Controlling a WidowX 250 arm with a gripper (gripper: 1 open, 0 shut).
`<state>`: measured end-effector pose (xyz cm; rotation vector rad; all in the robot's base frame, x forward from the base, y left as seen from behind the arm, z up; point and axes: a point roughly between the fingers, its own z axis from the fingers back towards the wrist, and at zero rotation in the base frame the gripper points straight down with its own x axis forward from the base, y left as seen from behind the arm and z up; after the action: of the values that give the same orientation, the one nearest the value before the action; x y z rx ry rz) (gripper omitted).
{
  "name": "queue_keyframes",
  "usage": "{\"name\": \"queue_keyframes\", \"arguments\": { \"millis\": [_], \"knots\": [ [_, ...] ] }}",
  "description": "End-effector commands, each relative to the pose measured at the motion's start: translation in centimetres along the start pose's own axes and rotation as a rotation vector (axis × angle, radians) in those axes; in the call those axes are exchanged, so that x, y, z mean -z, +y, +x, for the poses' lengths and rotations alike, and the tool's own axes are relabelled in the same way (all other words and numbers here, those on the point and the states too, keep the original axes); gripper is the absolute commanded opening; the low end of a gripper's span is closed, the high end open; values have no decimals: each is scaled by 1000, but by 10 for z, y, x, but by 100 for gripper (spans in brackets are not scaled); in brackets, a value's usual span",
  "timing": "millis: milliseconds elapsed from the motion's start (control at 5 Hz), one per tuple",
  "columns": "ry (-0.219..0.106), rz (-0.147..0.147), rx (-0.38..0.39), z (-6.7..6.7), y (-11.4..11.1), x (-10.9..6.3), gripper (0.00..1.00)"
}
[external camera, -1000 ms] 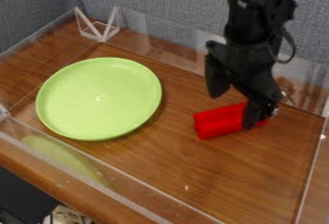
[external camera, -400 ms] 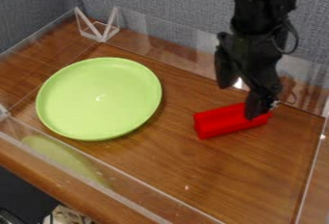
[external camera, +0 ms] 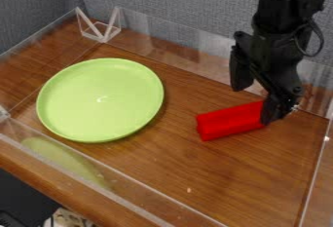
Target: Put the carrot on the right side
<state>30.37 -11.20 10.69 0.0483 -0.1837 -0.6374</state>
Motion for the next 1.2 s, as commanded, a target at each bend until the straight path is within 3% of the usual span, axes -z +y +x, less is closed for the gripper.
{"name": "queue_keyframes", "arguments": {
  "millis": [0, 400, 600, 800, 1000],
  "knots": [
    [-81, 22, -72, 26, 12, -5, 100],
    [-74, 37, -188, 65, 35, 30, 100],
    [-77, 24, -150, 88, 44, 48, 100],
    [-78, 8, -113, 103, 47, 64, 100],
    [-66, 0, -106, 105, 42, 75, 100]
  ]
}}
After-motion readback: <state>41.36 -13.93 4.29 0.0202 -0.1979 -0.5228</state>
